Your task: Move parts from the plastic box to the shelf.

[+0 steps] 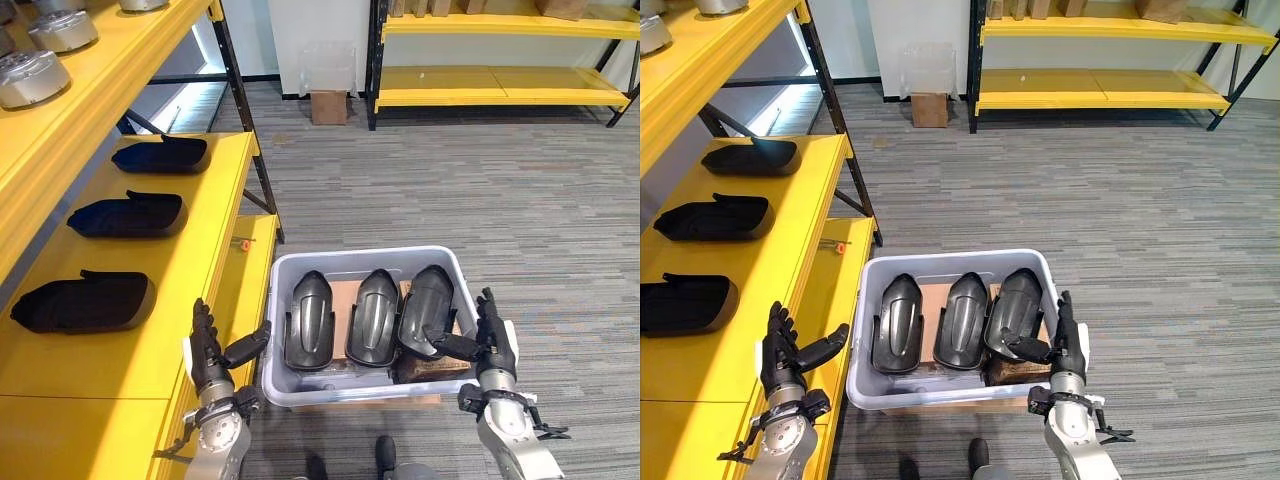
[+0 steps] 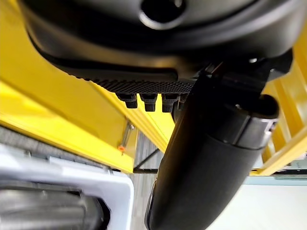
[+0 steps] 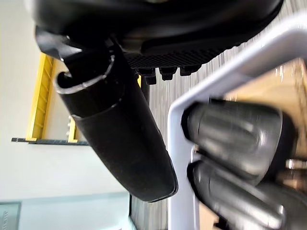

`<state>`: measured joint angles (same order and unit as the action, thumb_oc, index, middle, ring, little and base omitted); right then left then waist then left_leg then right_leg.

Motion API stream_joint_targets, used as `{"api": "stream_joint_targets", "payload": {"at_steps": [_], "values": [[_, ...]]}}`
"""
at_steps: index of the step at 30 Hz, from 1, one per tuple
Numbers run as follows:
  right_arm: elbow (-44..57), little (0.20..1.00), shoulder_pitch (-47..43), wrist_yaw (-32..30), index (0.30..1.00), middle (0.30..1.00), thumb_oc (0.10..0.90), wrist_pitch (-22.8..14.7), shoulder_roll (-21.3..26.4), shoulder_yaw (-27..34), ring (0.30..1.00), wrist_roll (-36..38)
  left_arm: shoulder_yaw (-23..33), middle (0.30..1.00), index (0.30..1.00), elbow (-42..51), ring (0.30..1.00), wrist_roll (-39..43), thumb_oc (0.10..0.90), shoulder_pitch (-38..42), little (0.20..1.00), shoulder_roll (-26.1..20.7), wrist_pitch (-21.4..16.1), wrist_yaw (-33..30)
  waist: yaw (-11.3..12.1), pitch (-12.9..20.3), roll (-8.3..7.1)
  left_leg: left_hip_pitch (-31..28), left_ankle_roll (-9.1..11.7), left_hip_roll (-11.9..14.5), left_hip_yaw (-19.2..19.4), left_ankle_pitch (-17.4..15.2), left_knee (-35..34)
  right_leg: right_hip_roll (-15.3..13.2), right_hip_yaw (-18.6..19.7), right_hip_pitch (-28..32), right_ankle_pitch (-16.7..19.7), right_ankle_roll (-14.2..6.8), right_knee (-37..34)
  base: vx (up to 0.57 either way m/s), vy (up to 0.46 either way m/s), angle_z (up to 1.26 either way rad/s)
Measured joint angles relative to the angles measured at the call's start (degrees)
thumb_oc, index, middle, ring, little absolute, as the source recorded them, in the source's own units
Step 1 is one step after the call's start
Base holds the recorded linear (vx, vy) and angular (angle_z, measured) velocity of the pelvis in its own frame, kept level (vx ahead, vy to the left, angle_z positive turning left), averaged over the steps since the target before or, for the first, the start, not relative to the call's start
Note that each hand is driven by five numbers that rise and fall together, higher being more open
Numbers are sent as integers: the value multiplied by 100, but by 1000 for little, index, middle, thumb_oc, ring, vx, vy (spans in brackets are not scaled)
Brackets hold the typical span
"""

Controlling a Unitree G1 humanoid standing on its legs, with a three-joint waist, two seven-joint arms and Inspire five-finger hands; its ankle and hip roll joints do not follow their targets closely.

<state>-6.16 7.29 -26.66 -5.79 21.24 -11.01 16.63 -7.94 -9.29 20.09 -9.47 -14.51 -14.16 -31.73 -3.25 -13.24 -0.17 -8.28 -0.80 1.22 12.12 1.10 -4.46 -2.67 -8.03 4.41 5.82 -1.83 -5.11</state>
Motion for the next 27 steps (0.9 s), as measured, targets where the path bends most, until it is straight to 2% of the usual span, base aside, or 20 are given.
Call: {"api": "stream_joint_targets", "payload": {"at_steps": [6,10,13,19,21,22,27], "values": [[28,1000,-83,-49,1000,1000,900,6,120,-13,1000,-1015,-9,1000,1000,2,1000,3,900,-68,1000,-1,5,43,29,20,34,17,104,85,-7,-42,-21,79,0,-22,-10,60,-30,76,-35,-1],[165,1000,-386,-64,1000,1000,900,496,456,-132,1000,-1461,-34,1000,1000,2,1000,4,900,-88,1000,-23,59,165,41,24,35,22,93,86,-7,13,-6,82,-2,-25,10,47,-17,45,-35,0],[164,1000,-587,-52,1000,1000,900,759,486,-192,1000,-1686,-34,1000,1000,2,1000,4,900,-86,1000,-39,146,262,58,23,34,40,86,82,-6,24,-5,82,-8,-41,16,54,7,6,-10,0],[140,1000,-644,183,1000,1000,900,884,635,-443,1000,-2101,-35,1000,1000,-7,1000,232,900,-22,1000,-94,176,366,81,-4,38,337,64,64,-4,56,-3,67,-7,-338,97,97,11,-48,11,0],[132,1000,-769,292,1000,1000,900,912,651,-538,1000,-2129,-90,1000,1000,-1,1000,259,900,160,1000,-261,174,362,89,-266,102,368,66,60,-2,69,19,64,-1,-363,114,83,13,-184,-11,0],[71,1000,-994,296,1000,1000,900,1035,692,-618,1000,-2249,-111,1000,1000,29,1000,425,900,419,1000,-367,172,360,93,-493,130,562,62,51,-4,102,84,46,-2,-527,148,76,13,-171,-22,1],[-375,1000,-1482,320,1000,1000,900,1428,724,-786,1000,-2334,-278,1000,1000,31,1000,446,900,944,1000,-459,174,355,176,-1059,179,808,68,53,-5,209,113,49,-4,-753,296,155,14,-109,-12,0]]}}
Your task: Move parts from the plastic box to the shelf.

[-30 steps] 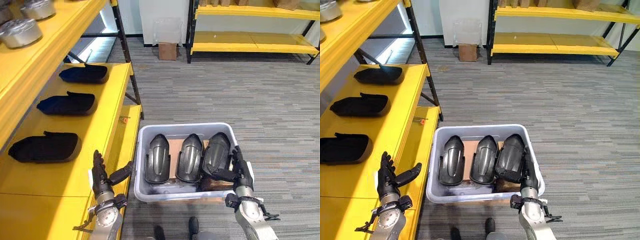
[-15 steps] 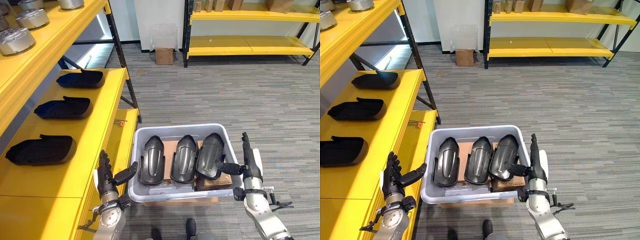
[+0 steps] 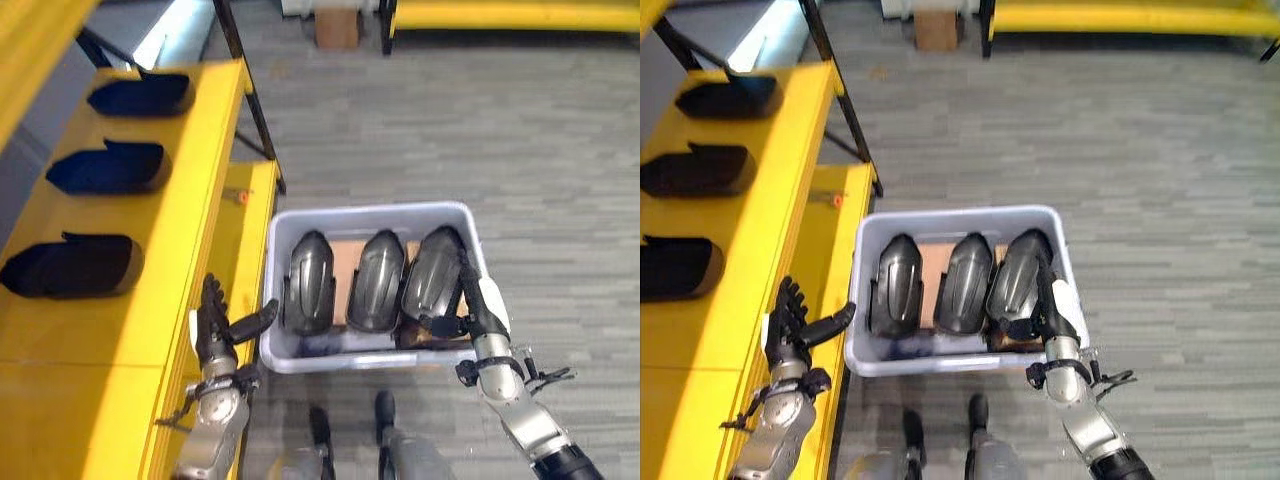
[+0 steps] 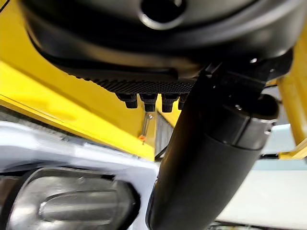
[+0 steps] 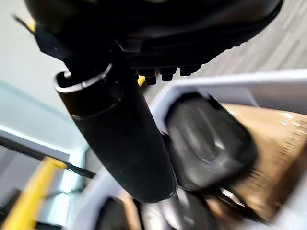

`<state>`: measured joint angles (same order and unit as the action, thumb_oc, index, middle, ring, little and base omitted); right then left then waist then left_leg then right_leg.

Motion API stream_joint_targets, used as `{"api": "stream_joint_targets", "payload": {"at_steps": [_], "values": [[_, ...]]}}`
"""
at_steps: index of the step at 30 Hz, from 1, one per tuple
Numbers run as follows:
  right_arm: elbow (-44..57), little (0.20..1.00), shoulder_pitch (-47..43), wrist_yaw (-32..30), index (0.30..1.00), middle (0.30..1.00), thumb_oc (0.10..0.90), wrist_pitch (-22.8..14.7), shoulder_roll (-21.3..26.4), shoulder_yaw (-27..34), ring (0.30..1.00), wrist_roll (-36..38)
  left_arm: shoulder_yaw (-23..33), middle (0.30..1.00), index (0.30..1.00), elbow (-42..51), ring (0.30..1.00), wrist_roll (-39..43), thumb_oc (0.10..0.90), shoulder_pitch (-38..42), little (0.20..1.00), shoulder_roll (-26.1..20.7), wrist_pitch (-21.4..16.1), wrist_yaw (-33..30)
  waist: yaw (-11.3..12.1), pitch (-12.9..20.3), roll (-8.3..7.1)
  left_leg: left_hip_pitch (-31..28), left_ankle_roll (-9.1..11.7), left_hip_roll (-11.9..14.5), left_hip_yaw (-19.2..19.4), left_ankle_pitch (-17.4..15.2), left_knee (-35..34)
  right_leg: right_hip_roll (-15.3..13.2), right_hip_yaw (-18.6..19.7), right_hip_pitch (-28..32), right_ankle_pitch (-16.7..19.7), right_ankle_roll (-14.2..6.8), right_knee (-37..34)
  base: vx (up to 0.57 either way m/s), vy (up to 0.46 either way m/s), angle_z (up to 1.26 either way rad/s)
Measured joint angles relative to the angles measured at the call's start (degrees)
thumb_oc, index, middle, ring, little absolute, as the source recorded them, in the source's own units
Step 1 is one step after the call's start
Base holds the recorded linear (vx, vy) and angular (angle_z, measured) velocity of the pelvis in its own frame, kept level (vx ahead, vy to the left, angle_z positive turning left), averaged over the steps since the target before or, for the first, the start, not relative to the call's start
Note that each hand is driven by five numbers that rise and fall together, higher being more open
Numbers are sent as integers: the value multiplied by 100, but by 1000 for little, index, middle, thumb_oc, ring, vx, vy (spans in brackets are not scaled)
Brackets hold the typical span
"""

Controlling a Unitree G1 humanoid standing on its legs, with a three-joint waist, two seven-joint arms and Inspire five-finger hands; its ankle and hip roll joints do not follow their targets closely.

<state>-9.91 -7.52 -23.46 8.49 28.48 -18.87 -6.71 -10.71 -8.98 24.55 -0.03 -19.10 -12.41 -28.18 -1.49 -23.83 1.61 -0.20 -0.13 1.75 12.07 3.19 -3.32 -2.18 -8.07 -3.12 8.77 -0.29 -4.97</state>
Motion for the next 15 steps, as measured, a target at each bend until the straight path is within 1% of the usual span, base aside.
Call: {"api": "stream_joint_targets", "payload": {"at_steps": [3,5,6,7,10,12,15], "values": [[-282,1000,-247,-45,1000,1000,900,154,1,-84,1000,3,-141,1000,1000,4,1000,3,900,195,1000,-4,-1,-8,-7,-373,42,86,2,0,6,27,24,1,7,-85,46,16,0,-120,5,-2],[-560,1000,-439,-149,1000,1000,900,153,-16,-116,1000,-5,-218,1000,1000,2,1000,4,900,333,1000,-5,-1,-12,1,-481,69,227,-1,-2,7,31,74,-7,10,-199,77,32,1,-101,12,0],[-914,1000,-689,-277,1000,1000,900,177,-89,-129,1000,-8,-295,1000,1000,-2,1000,7,900,470,1000,-4,-1,-12,8,-577,107,350,-1,-6,6,49,93,-10,9,-312,108,41,1,-78,18,0],[-938,1000,-751,-302,1000,1000,900,199,-94,-128,1000,-8,-318,1000,1000,-5,1000,12,900,514,1000,-4,-1,-12,9,-623,139,377,-2,-7,6,54,93,-10,8,-334,121,54,2,-69,17,-1],[-945,1000,-900,-359,1000,1000,900,239,-110,-167,1000,-9,-332,1000,1000,-11,1000,120,900,583,1000,-3,-5,-14,2,-648,186,412,0,-2,12,55,88,-3,14,-380,124,60,2,-66,19,-2],[-1123,1000,-1125,-520,1000,1000,900,282,-109,-236,1000,-93,-372,1000,1000,-17,1000,224,900,694,1000,-4,-55,-39,15,-671,232,499,3,-8,10,58,96,-6,14,-467,132,71,2,-53,22,1],[-1130,1000,-1187,-558,1000,1000,900,341,-115,-297,1000,-228,-386,1000,1000,-22,1000,332,900,737,1000,-3,-98,1,20,-676,243,530,0,-13,12,63,93,-10,19,-500,137,77,3,-43,29,-1]]}}
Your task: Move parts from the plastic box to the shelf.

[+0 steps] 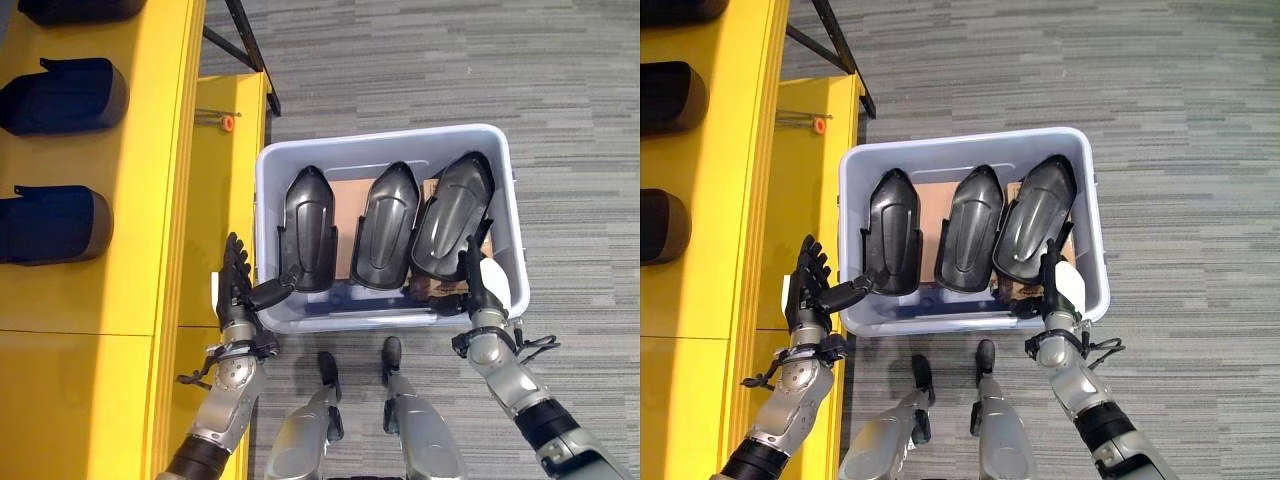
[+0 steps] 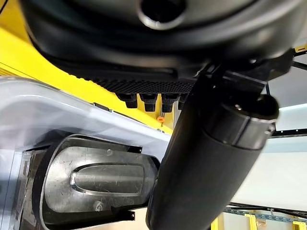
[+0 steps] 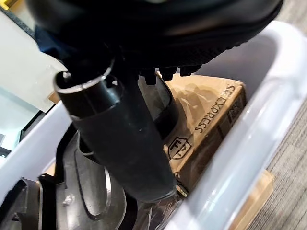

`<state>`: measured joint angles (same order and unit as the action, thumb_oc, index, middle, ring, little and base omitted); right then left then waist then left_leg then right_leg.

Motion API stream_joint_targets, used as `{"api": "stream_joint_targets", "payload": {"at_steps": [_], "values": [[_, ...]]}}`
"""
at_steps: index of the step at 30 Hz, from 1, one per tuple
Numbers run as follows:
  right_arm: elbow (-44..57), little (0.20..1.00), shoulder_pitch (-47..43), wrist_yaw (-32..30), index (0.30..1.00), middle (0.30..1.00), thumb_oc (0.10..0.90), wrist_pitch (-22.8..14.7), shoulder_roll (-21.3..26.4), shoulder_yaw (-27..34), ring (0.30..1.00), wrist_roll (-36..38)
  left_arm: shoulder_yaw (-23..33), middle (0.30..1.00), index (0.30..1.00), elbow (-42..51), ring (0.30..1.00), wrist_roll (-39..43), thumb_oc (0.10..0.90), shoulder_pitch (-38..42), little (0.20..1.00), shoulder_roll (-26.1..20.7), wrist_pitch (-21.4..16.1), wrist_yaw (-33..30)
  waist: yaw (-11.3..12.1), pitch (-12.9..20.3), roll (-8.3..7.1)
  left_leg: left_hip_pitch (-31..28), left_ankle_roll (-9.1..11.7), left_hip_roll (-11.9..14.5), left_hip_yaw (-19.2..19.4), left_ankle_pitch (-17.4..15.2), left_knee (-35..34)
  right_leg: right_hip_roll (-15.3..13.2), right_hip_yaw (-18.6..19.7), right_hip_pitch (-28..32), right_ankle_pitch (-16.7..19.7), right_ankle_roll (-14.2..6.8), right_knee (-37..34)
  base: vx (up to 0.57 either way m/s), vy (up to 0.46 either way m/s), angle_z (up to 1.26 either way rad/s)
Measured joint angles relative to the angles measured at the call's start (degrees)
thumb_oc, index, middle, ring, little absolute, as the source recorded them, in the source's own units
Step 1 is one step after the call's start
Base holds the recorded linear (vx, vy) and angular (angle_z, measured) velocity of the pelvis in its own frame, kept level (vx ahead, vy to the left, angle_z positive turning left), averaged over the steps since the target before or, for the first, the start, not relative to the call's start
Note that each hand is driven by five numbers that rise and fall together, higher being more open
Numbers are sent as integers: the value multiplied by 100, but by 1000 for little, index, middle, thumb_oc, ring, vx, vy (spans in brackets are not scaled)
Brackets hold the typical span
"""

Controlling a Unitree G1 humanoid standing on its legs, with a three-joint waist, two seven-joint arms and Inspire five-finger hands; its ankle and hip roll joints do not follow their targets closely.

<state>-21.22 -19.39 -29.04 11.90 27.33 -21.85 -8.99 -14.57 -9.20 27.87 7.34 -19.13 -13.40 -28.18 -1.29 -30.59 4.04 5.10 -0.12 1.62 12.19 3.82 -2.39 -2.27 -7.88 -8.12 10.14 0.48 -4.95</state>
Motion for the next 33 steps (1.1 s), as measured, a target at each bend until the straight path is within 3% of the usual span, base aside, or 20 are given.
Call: {"api": "stream_joint_targets", "payload": {"at_steps": [8,13,19,22,27,33], "values": [[-401,1000,-737,-739,1000,1000,900,159,44,-217,1000,-1259,-262,1000,1000,-192,1000,126,900,174,1000,5,-91,8,30,-7,86,430,-50,-51,37,51,49,-61,76,-537,0,0,221,-26,68,-3],[-375,1000,-858,-1100,1000,1000,900,519,123,-342,1000,-2015,-339,1000,1000,-188,1000,355,900,126,1000,8,-123,11,122,-3,186,472,-76,-74,75,75,30,-88,113,-650,-5,-10,305,13,37,-3],[-382,1000,-712,-1746,1000,1000,900,792,42,-366,1000,-1755,-338,1000,1000,-167,1000,548,900,-17,1000,9,-205,6,157,-3,187,469,-82,-83,72,84,32,-100,112,-651,-6,-11,326,16,27,1],[-72,1000,-275,-2205,1000,1000,900,772,-32,-18,1000,-1505,-343,1000,1000,-124,1000,578,900,-182,1000,9,-205,9,136,-3,187,453,-90,-89,93,89,27,-106,124,-652,-6,-12,340,29,70,-2],[581,1000,221,-2160,1000,1000,900,843,-35,56,1000,-1530,-384,1000,1000,91,1000,749,900,-394,1000,22,-211,0,50,-3,187,391,-91,-90,184,90,-8,-97,223,-663,-13,-22,376,14,47,-10],[612,1000,498,-2138,1000,1000,900,794,-22,27,1000,-1505,-386,1000,1000,94,1000,755,900,-432,1000,28,-316,0,-44,-3,187,393,-91,-84,274,92,-12,-89,293,-706,-36,-51,388,-1,20,-7]]}}
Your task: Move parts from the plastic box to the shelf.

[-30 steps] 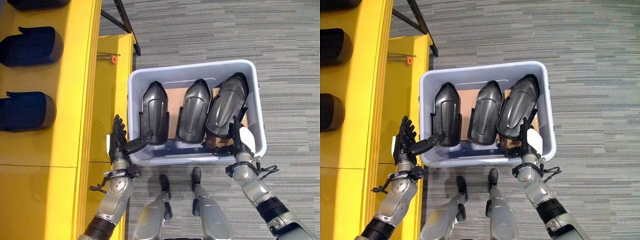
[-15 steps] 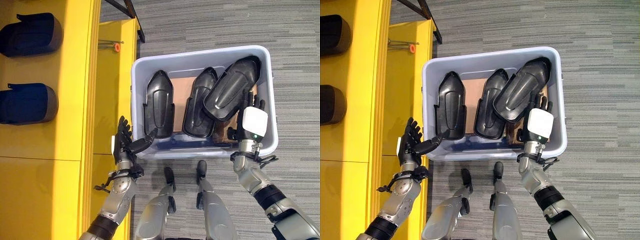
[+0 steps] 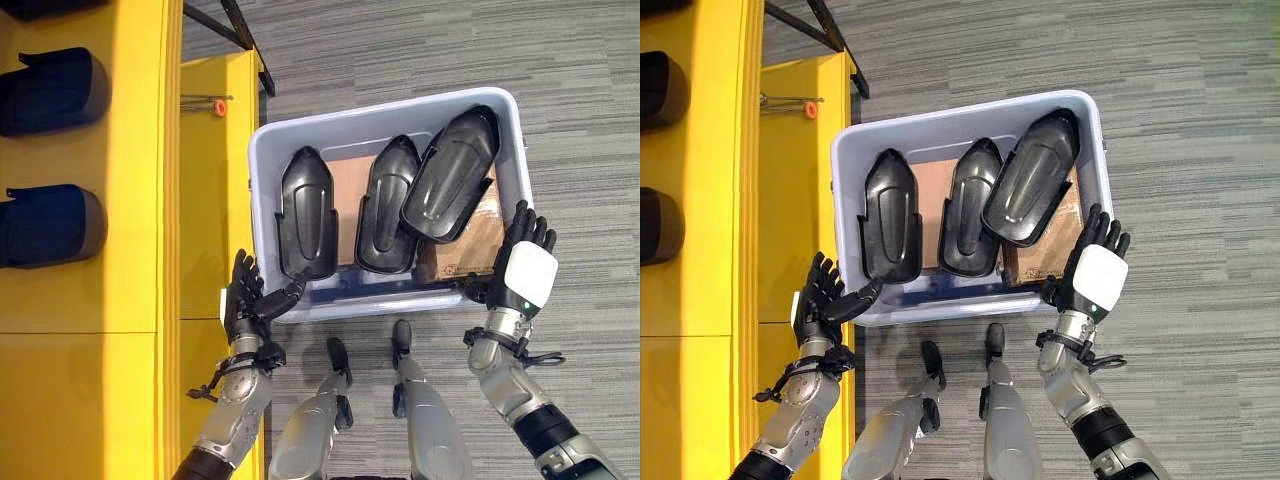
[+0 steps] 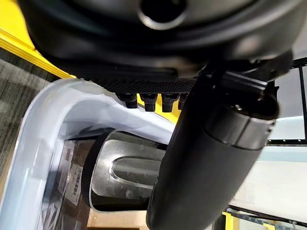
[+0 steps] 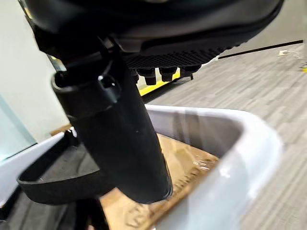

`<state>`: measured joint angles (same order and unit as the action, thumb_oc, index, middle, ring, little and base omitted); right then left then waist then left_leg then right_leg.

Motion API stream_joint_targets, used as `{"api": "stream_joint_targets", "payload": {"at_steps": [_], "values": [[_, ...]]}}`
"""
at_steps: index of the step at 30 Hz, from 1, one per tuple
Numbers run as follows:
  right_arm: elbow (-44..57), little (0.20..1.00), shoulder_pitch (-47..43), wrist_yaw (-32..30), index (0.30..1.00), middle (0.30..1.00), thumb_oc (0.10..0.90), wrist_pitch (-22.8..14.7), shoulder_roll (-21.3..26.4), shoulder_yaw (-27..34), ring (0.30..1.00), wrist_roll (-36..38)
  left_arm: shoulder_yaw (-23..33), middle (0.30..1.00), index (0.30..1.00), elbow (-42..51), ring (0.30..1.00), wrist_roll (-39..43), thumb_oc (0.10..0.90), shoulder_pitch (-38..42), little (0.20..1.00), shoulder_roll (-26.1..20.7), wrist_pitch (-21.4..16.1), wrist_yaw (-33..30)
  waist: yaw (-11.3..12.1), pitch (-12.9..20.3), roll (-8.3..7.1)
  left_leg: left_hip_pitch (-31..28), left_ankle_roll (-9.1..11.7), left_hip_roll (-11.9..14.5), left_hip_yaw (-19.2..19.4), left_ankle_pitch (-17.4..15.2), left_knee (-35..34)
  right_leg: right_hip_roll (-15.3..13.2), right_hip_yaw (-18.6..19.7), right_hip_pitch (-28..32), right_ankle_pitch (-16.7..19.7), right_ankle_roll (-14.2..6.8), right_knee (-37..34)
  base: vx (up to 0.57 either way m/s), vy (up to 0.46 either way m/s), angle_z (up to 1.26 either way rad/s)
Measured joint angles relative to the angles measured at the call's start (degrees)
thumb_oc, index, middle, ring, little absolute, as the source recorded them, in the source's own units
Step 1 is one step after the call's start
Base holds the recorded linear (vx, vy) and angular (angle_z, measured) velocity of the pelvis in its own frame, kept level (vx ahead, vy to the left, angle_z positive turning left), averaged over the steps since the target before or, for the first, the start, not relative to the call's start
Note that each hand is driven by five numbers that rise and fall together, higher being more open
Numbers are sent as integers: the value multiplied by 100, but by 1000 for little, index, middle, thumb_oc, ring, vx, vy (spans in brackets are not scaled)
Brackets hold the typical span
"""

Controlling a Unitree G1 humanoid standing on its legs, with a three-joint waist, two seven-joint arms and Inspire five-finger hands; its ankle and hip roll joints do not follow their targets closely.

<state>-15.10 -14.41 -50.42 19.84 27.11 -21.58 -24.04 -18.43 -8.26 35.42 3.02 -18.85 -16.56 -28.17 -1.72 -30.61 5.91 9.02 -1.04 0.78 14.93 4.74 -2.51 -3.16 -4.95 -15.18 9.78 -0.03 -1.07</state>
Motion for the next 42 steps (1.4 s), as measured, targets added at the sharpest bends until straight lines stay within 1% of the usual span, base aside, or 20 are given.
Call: {"api": "stream_joint_targets", "payload": {"at_steps": [2,3,5,6,7,8,9,11,13,15,16,25,28,31,32,34,35,39,42], "values": [[217,1000,106,19,1000,1000,900,-146,33,-3,1000,-3,2,1000,1000,0,1000,24,900,-5,1000,0,-5,-1,-39,0,0,11,0,0,36,0,-18,7,40,-37,2,-4,0,-5,23,-10],[372,1000,112,95,1000,1000,900,-265,34,-5,1000,-3,2,1000,1000,1,1000,28,900,-13,1000,1,-7,-5,-109,0,0,11,0,-1,36,0,-22,7,39,-37,4,-2,1,-3,28,-7],[1072,1000,119,354,1000,1000,900,-467,54,-8,1000,-26,0,1000,1000,137,1000,30,900,-5,1000,8,-7,-16,-132,0,2,-1,2,4,47,2,-50,24,61,-45,21,23,-3,0,30,-4],[1325,1000,79,414,1000,1000,900,-638,63,-16,1000,-87,-2,1000,1000,231,1000,29,900,2,1000,9,-9,-16,-120,-1,3,-3,3,9,46,3,-51,28,58,-44,21,24,-2,-2,36,-1],[1575,1000,44,613,1000,1000,900,-664,79,4,1000,-70,-28,1000,1000,304,1000,30,900,5,1000,13,-6,-78,-122,0,5,-6,3,6,49,2,-58,30,62,-43,22,24,-5,-1,37,-1],[2094,1000,43,860,1000,1000,900,-667,147,-90,1000,-70,-51,1000,1000,410,1000,34,900,-30,1000,23,-4,-164,-117,-1,9,-9,3,4,57,3,-72,29,68,-51,22,24,-3,2,8,-4],[2532,1000,35,938,1000,1000,900,-707,239,-189,1000,-75,-57,1000,1000,484,1000,33,900,-45,1000,22,-4,-165,-113,-3,13,-5,3,3,66,3,-77,30,78,-63,22,24,-2,2,0,-3],[2718,1000,-143,1042,1000,1000,900,-947,248,-334,1000,-297,-71,1000,1000,476,1000,32,900,-8,1000,24,-2,-162,-116,-2,15,-25,3,9,57,3,-75,34,73,-45,19,24,10,0,0,0],[2619,1000,-388,1133,1000,1000,900,-1023,244,-411,1000,-300,-78,1000,1000,479,1000,31,900,16,1000,24,-2,-160,-104,-1,16,-24,3,8,55,3,-72,33,74,-48,18,24,19,0,0,0],[2459,1000,-540,1237,1000,1000,900,-975,246,-414,1000,-297,-107,1000,1000,479,1000,34,900,11,1000,23,0,-161,-51,-1,18,-20,6,8,50,6,-72,32,68,-49,18,25,20,0,0,0],[2321,1000,-591,1343,1000,1000,900,-925,247,-410,1000,-296,-111,1000,1000,479,1000,34,900,-14,1000,22,11,-159,30,0,19,-21,7,8,48,6,-72,30,65,-48,17,25,19,0,0,0],[2305,1000,-610,1752,1000,1000,900,-756,236,-489,1000,-296,-109,1000,1000,442,1000,36,900,-14,1000,16,29,-148,62,0,20,-28,4,9,35,13,-71,26,40,-27,17,25,20,0,0,0],[1967,1000,-789,1759,1000,1000,900,-448,208,-704,1000,-382,-111,1000,1000,428,1000,35,900,0,1000,16,42,-115,55,1,21,-42,4,10,23,29,-71,25,26,-15,18,27,33,0,0,0],[1565,1000,-864,1758,1000,1000,900,-283,82,-743,1000,-433,-117,1000,1000,410,1000,35,900,16,1000,17,44,-113,70,0,29,-34,4,9,-2,48,-71,17,-3,-15,19,28,37,15,3,4],[1470,1000,-870,1756,1000,1000,900,-274,40,-743,1000,-484,-118,1000,1000,389,1000,35,900,17,1000,18,44,-113,70,1,31,-34,4,9,-3,50,-71,16,-5,-15,19,28,38,28,10,4],[1263,1000,-869,1735,1000,1000,900,-237,21,-760,1000,-526,-119,1000,1000,297,1000,133,900,6,1000,19,52,-87,76,4,84,-26,-3,0,-11,58,-72,2,-18,-15,18,27,38,41,26,3],[1255,1000,-871,1717,1000,1000,900,-226,22,-758,1000,-531,-120,1000,1000,293,1000,277,900,9,1000,20,55,-55,79,4,96,-23,-4,-3,-15,60,-72,-1,-22,-16,18,27,38,32,24,2],[1255,1000,-883,1616,1000,1000,900,-196,16,-757,1000,-700,-121,1000,1000,257,1000,433,900,15,1000,25,63,6,88,5,115,-14,-5,-4,-16,62,-72,-3,-22,-27,17,28,38,8,4,0],[1234,1000,-1029,1463,1000,1000,900,-78,7,-742,1000,-744,-173,1000,1000,228,1000,474,900,32,1000,48,69,5,87,5,133,54,-9,-8,-8,68,-69,-10,-13,-146,-15,27,124,28,22,-1]]}}
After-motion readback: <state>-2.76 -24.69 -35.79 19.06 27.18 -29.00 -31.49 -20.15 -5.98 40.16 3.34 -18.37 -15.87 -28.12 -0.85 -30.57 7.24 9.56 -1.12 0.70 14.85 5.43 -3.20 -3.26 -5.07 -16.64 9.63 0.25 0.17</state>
